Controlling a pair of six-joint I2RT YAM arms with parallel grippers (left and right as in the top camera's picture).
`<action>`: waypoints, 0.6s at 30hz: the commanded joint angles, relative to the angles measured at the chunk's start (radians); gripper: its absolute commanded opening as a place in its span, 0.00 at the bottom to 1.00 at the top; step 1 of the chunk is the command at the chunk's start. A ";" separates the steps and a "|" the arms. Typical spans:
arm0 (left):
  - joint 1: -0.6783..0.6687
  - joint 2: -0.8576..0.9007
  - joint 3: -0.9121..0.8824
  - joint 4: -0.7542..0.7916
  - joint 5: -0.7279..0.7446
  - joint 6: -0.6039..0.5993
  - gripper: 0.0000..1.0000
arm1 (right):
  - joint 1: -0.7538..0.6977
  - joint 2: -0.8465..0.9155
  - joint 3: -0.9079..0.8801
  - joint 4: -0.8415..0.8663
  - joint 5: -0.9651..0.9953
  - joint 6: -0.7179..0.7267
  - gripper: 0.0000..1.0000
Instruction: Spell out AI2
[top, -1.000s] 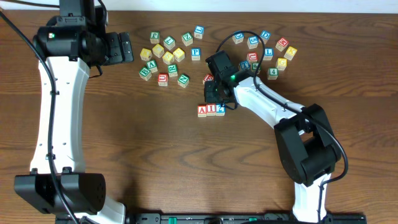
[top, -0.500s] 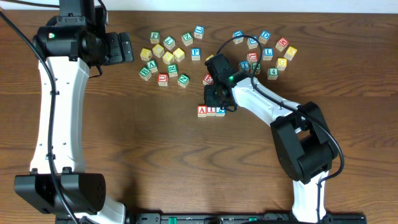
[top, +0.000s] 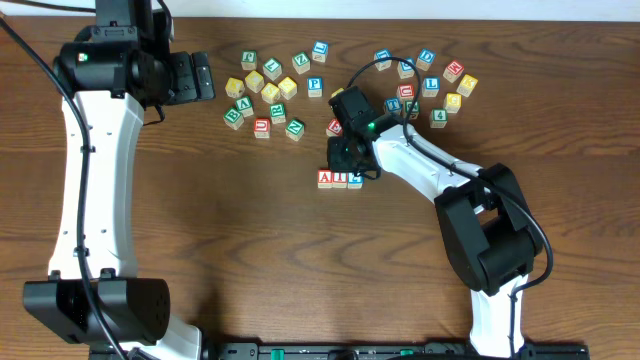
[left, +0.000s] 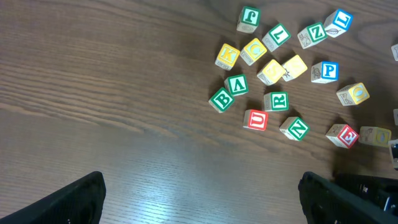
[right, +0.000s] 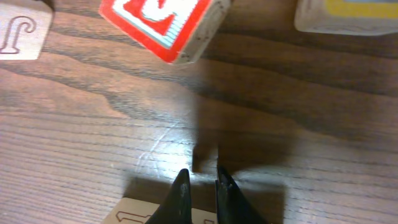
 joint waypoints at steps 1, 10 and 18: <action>0.002 0.003 0.000 -0.004 -0.002 -0.009 0.98 | 0.013 0.015 0.016 0.008 -0.011 -0.035 0.09; 0.002 0.003 0.000 -0.004 -0.002 -0.009 0.98 | -0.037 -0.021 0.094 -0.024 -0.015 -0.081 0.09; 0.002 0.003 0.000 -0.004 -0.002 -0.008 0.98 | -0.137 -0.069 0.139 -0.285 -0.019 -0.080 0.12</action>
